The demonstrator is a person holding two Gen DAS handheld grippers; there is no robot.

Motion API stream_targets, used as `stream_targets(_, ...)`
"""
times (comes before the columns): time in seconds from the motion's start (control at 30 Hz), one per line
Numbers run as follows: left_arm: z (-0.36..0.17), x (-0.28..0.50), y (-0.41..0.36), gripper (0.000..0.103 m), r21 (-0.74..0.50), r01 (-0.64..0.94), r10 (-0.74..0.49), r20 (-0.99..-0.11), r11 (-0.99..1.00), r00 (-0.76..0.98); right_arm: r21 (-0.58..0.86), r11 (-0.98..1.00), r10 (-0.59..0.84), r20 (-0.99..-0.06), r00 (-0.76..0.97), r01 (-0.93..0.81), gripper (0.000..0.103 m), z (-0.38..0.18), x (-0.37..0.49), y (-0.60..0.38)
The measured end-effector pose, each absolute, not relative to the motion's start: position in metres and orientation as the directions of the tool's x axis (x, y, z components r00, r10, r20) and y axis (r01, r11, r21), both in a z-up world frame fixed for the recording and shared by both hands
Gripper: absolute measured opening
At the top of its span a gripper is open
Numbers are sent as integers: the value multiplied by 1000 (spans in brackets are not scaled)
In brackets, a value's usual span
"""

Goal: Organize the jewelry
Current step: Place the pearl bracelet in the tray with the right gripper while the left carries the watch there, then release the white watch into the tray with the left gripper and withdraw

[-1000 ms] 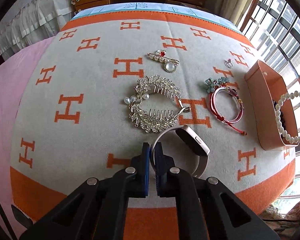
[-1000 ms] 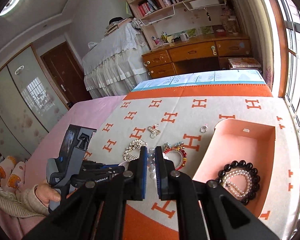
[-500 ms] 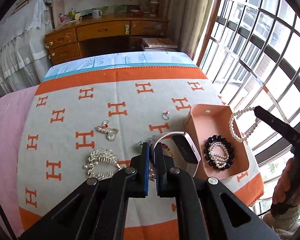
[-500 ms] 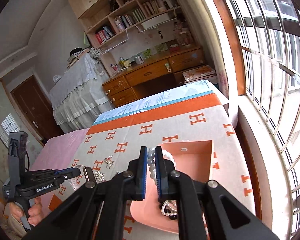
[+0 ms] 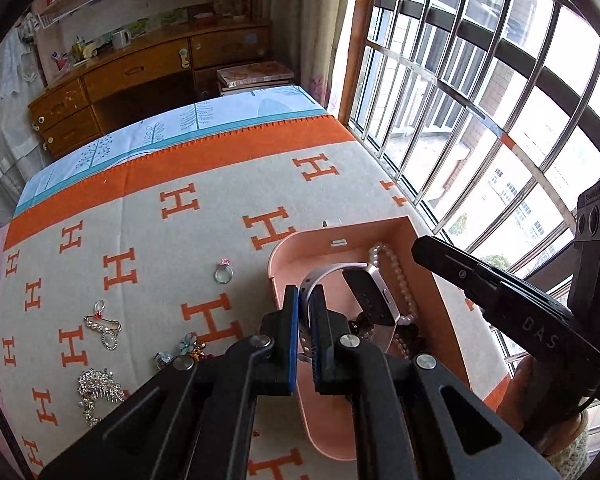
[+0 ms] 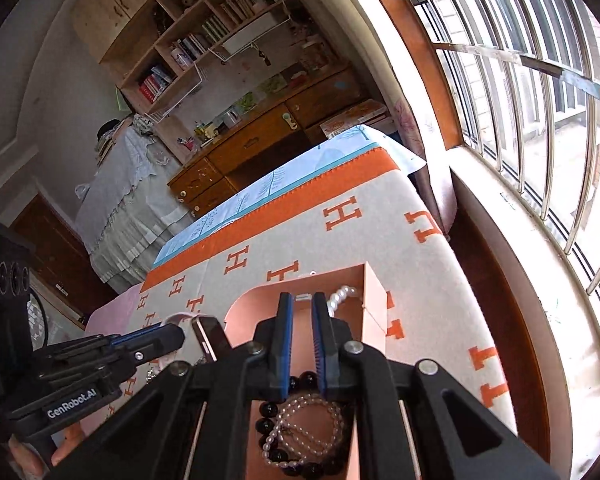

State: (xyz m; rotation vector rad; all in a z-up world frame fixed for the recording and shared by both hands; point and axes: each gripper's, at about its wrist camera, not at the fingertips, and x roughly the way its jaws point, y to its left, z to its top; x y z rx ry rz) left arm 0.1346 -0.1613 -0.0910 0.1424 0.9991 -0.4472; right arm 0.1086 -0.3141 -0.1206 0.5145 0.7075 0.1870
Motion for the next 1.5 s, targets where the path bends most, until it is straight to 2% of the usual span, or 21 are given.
stream_targets(0.1,-102,139,-168,3,-89,432,-295,-850,897,436,542,840,374,-550,746,-22,28,-122,107,-312)
stream_targets(0.17,-105,140,-170,3,-90,434,-295,-852,896,432,530,848,346,-558,754,3,30,-122,107,-312)
stream_targets(0.5,-108,150,-178,5,-117,433,-318,-845,894,429,575,814,324,-561,762,77,30,-130,105,-324)
stream_targets(0.57,-110,155,-180,13,-137,434,-332,-847,890,415,572,817,319,-558,767,77,30,-128,104,-324)
stream_targets(0.73,-102,154,-182,16,-111,430,-323,-827,896,460,550,833,299,-543,784,62,30,-120,98,-320)
stream_targets(0.97,-92,145,-172,37,-95,418,-315,-809,903,496,533,845,298,-531,793,40,30,-115,95,-314)
stream_targets(1.33,-77,128,-108,38,-150,291,-290,-797,945,531,525,851,311,-527,791,15,30,-113,92,-305)
stream_targets(1.5,-75,115,-79,45,-147,239,-259,-792,960,553,511,860,321,-530,785,-7,30,-113,90,-296)
